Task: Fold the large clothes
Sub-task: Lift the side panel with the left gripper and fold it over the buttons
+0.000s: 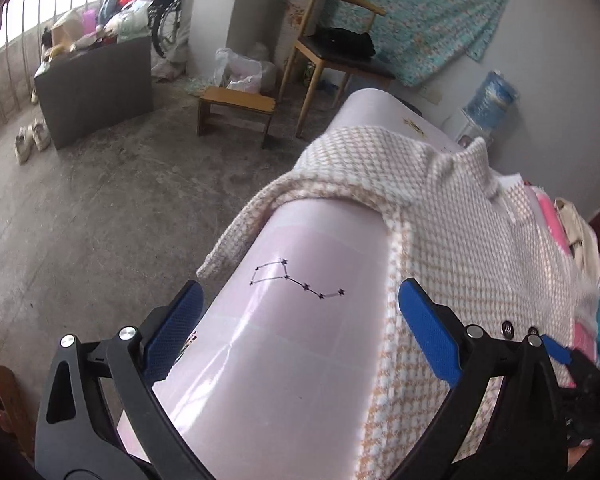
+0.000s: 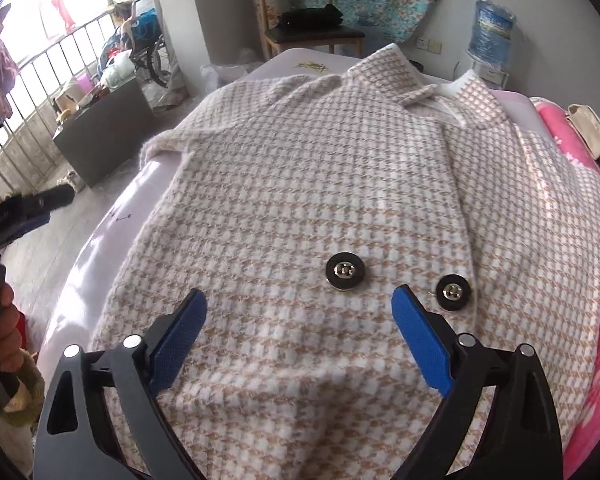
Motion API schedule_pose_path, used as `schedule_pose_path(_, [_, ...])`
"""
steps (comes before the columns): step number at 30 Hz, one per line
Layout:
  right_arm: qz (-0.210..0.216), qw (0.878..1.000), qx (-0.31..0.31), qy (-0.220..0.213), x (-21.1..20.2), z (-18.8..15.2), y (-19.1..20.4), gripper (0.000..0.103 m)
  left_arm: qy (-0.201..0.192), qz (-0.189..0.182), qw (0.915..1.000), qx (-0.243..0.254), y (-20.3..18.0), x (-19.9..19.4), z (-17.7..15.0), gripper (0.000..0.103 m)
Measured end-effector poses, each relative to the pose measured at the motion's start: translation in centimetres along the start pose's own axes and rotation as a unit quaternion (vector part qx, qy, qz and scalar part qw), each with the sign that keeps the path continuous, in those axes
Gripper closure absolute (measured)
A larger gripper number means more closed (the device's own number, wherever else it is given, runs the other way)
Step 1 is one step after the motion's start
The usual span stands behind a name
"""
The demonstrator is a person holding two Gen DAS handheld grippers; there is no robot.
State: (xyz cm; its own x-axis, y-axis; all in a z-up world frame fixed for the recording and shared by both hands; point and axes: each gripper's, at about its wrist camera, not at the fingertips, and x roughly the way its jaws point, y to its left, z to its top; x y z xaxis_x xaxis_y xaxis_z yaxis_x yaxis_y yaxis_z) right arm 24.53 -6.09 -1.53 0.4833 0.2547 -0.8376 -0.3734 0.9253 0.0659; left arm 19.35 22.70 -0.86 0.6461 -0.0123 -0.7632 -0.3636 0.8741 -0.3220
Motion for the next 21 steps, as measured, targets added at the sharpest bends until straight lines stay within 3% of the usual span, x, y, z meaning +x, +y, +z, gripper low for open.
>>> schedule_pose_path(1, [0.002, 1.0, -0.004, 0.004, 0.4, 0.1, 0.2, 0.023, 0.008, -0.01, 0.9994, -0.032, 1.4, 0.6, 0.7, 0.018])
schedule_pose_path(3, [0.007, 1.0, -0.006, 0.011, 1.3, 0.1, 0.6, 0.027, 0.036, -0.044, 0.9941, -0.093, 4.1, 2.3, 1.8, 0.022])
schedule_pose_path(5, [0.01, 1.0, -0.002, 0.017, 1.9, 0.1, 0.7, 0.027, 0.074, -0.088, 0.9812, -0.155, 6.3, 4.5, 2.3, 0.022])
schedule_pose_path(8, [0.011, 1.0, 0.002, 0.026, 2.7, 0.2, 0.5, 0.027, 0.123, -0.149, 0.9513, -0.24, 8.3, 8.4, 2.6, 0.019])
schedule_pose_path(11, [0.008, 0.999, 0.005, 0.034, 3.4, 0.2, 0.4, 0.027, 0.164, -0.206, 0.9156, -0.304, 9.3, 12.6, 3.0, 0.014])
schedule_pose_path(13, [0.007, 0.999, 0.006, 0.037, 3.7, 0.1, 0.3, 0.027, 0.19, -0.241, 0.8876, -0.343, 10.1, 15.6, 3.1, 0.012])
schedule_pose_path(19, [0.007, 0.999, 0.008, 0.038, 3.7, 0.2, 0.2, 0.025, 0.235, -0.27, 0.8214, -0.444, 11.9, 23.2, 2.5, 0.01])
schedule_pose_path(21, [0.008, 0.999, 0.01, 0.038, 3.8, 0.2, 0.2, 0.025, 0.243, -0.273, 0.8062, -0.465, 12.1, 24.9, 2.3, 0.01])
